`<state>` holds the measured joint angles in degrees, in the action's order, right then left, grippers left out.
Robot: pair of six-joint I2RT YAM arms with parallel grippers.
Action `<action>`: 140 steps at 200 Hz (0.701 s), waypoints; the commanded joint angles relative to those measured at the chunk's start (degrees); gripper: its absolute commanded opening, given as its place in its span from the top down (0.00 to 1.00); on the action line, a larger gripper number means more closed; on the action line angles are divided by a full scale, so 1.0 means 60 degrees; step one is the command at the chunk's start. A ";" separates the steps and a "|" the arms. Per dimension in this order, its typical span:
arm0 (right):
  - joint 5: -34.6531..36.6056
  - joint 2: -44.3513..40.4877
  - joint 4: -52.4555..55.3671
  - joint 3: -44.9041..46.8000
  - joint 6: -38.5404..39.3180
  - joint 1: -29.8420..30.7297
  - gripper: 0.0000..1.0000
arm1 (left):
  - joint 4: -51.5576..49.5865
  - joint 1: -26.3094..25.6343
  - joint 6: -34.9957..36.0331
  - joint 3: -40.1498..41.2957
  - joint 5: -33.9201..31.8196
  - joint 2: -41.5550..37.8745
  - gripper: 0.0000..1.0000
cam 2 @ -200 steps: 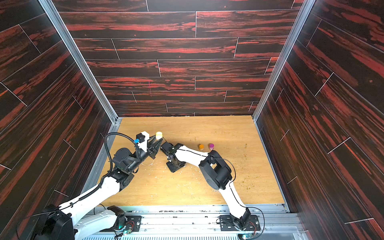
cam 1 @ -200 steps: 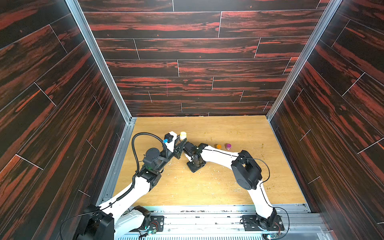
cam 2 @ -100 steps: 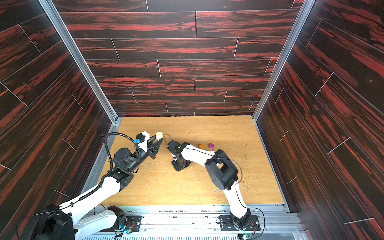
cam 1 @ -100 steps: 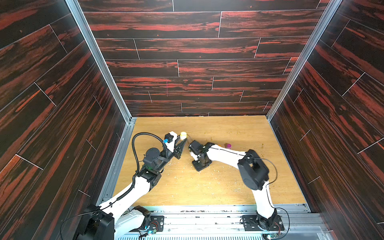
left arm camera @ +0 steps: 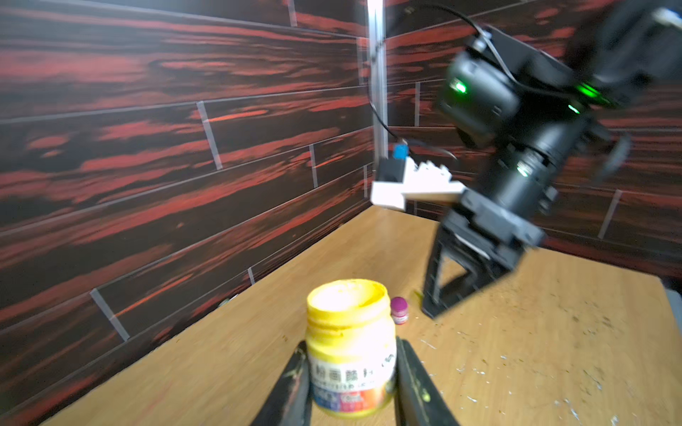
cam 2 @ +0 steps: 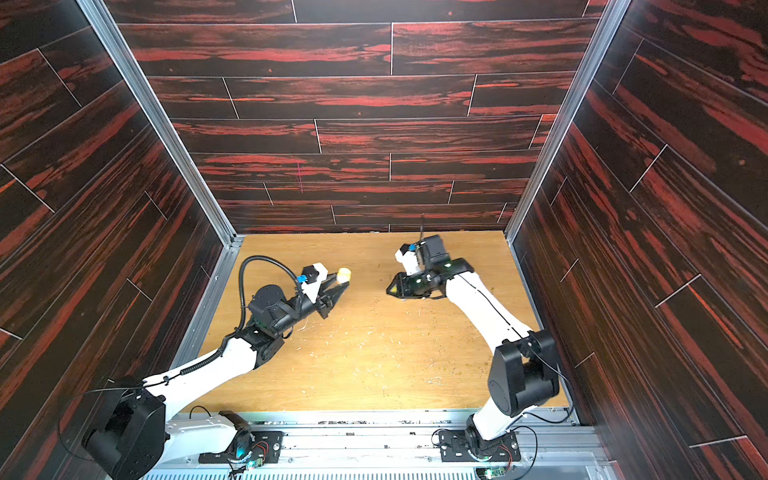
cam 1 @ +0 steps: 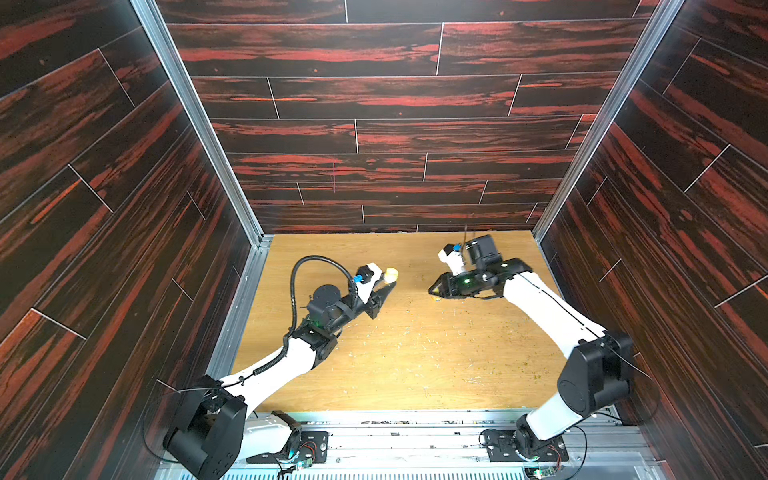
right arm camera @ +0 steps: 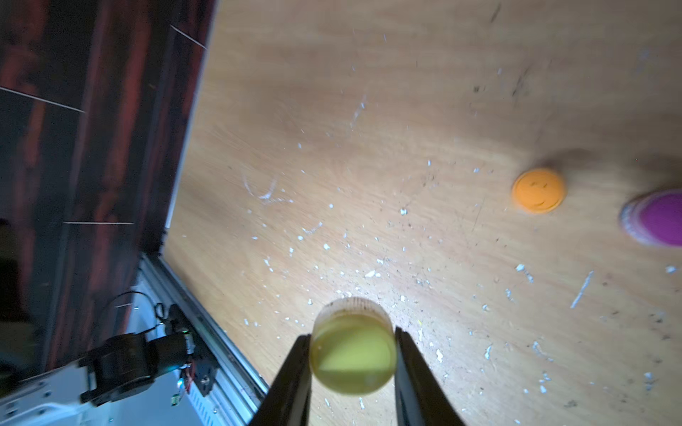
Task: Close the paint jar lid
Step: Pick up the lid from the center of the board, then close the lid on the paint jar.
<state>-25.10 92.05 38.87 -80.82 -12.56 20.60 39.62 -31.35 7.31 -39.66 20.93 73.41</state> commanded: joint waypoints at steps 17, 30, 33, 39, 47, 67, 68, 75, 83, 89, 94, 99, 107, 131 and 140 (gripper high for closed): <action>-0.1895 -0.0305 0.0817 -0.1063 0.0821 -0.0401 0.72 | -0.0543 -0.0351 0.0847 -0.0443 0.0527 0.0148 0.71; -0.2327 -0.0271 0.1038 -0.1365 0.1000 -0.0401 0.72 | -0.0649 -0.0419 0.0904 -0.0507 0.0688 0.0199 0.71; -0.2464 -0.0252 0.1067 -0.1413 0.1033 -0.0401 0.72 | -0.0675 -0.0438 0.0918 -0.0516 0.0711 0.0202 0.71; -0.2724 -0.0214 0.1119 -0.1508 0.1066 -0.0401 0.72 | -0.0742 -0.0476 0.0949 -0.0560 0.0765 0.0226 0.71; -0.3036 -0.0217 0.1109 -0.1558 0.1076 -0.0401 0.73 | -0.0845 -0.0523 0.0996 -0.0617 0.0836 0.0266 0.71; -0.3507 -0.0236 0.1035 -0.1575 0.1057 -0.0386 0.72 | -0.0978 -0.0605 0.1089 -0.0685 0.0872 0.0345 0.71; -0.3529 -0.0230 0.1028 -0.1575 0.1062 -0.0386 0.72 | -0.0978 -0.0605 0.1092 -0.0685 0.0875 0.0347 0.71; -0.3596 -0.0225 0.0996 -0.1575 0.1034 -0.0372 0.72 | -0.0978 -0.0619 0.1092 -0.0696 0.0885 0.0353 0.71; -0.3728 -0.0227 0.0939 -0.1562 0.0992 -0.0344 0.72 | -0.0978 -0.0645 0.1084 -0.0712 0.0899 0.0370 0.71; -0.3803 -0.0221 0.0894 -0.1560 0.0955 -0.0317 0.72 | -0.0978 -0.0659 0.1094 -0.0725 0.0906 0.0388 0.71; -0.3852 -0.0194 0.0884 -0.1571 0.0949 -0.0275 0.73 | -0.0978 -0.0676 0.1094 -0.0729 0.0918 0.0389 0.71; -0.3858 -0.0159 0.0899 -0.1599 0.0968 -0.0221 0.73 | -0.0991 -0.0692 0.1096 -0.0743 0.0921 0.0405 0.71; -0.3862 -0.0102 0.0969 -0.1667 0.1030 -0.0122 0.72 | -0.1007 -0.0721 0.1094 -0.0751 0.0921 0.0414 0.71; -0.3869 -0.0040 0.1007 -0.1762 0.1096 0.0107 0.73 | -0.1036 -0.0760 0.1108 -0.0745 0.0907 0.0447 0.72; -0.3916 -0.0023 0.1012 -0.1765 0.1104 0.0169 0.73 | -0.1036 -0.0766 0.1110 -0.0757 0.0892 0.0455 0.72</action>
<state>-46.35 91.59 43.70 -89.65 -7.07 20.40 33.80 -35.70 13.08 -42.54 25.52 75.83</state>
